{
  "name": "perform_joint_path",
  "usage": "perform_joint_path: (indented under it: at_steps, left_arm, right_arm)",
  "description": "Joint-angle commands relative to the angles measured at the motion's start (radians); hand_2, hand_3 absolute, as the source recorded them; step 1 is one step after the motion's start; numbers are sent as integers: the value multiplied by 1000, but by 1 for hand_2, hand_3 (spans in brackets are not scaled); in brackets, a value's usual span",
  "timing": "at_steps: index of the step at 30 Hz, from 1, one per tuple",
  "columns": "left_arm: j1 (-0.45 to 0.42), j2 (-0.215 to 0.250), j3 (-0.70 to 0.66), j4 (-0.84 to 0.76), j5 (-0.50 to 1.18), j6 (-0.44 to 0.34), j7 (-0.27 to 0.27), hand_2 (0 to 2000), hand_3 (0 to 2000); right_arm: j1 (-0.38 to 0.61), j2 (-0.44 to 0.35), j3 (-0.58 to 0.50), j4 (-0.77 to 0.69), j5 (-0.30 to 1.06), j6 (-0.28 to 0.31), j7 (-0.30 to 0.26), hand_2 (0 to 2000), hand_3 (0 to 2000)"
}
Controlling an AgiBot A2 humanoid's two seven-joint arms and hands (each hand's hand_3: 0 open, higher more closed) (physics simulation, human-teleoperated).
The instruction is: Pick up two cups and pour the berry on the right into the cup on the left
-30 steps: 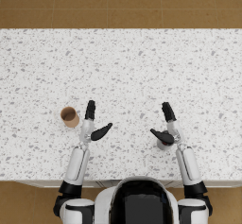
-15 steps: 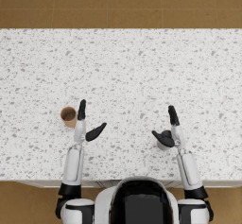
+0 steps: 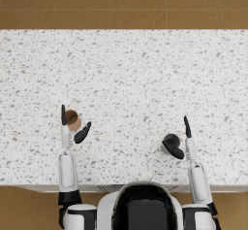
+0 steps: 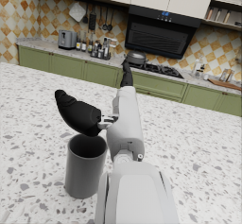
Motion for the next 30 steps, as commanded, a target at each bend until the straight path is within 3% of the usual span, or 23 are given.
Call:
perform_joint_path:
  at_steps: [1,15,19,30]
  left_arm:
    - [-10,3,-20,39,0,0,0,0,0]
    - [-16,27,-41,220,1,0,0,0,0]
    - [19,30,-56,284,1,0,0,0,0]
    - [91,43,-54,477,1,0,0,0,0]
  right_arm:
    - [-69,13,-12,27,0,0,0,0,0]
    - [-94,-8,43,-159,1,0,0,0,0]
    - [-100,-15,58,-241,1,0,0,0,0]
    - [-66,-48,77,-297,1,0,0,0,0]
